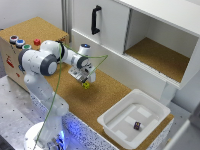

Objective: Go slide the yellow block to the right

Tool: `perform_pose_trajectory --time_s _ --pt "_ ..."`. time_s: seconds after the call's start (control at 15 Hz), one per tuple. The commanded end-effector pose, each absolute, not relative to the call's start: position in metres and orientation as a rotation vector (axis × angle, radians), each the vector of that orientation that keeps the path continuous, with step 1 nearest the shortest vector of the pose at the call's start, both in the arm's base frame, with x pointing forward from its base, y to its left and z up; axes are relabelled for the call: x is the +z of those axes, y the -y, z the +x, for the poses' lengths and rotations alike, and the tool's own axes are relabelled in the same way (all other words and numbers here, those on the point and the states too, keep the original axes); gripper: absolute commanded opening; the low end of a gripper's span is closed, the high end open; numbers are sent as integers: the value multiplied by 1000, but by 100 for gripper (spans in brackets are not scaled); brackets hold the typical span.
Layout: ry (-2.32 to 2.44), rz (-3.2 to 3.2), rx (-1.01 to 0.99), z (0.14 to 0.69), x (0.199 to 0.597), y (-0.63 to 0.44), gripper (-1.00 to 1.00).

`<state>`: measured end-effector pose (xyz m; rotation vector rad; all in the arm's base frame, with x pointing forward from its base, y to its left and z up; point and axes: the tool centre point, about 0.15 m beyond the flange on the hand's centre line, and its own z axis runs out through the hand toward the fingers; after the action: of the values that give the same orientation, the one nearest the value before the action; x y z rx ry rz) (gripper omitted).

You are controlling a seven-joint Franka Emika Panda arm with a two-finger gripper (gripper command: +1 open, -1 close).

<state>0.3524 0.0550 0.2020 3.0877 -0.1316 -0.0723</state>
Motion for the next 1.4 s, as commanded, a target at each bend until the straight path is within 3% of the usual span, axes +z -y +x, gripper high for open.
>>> perform_pose_trajectory --time_s 0.0,0.13,0.2,1.33 --pt "158 3151 73 352 198 -29 -100" --pt "129 3185 58 359 205 -31 -100" --pt "91 3191 76 361 218 -38 100" --pt "74 3205 98 362 230 -43 100"
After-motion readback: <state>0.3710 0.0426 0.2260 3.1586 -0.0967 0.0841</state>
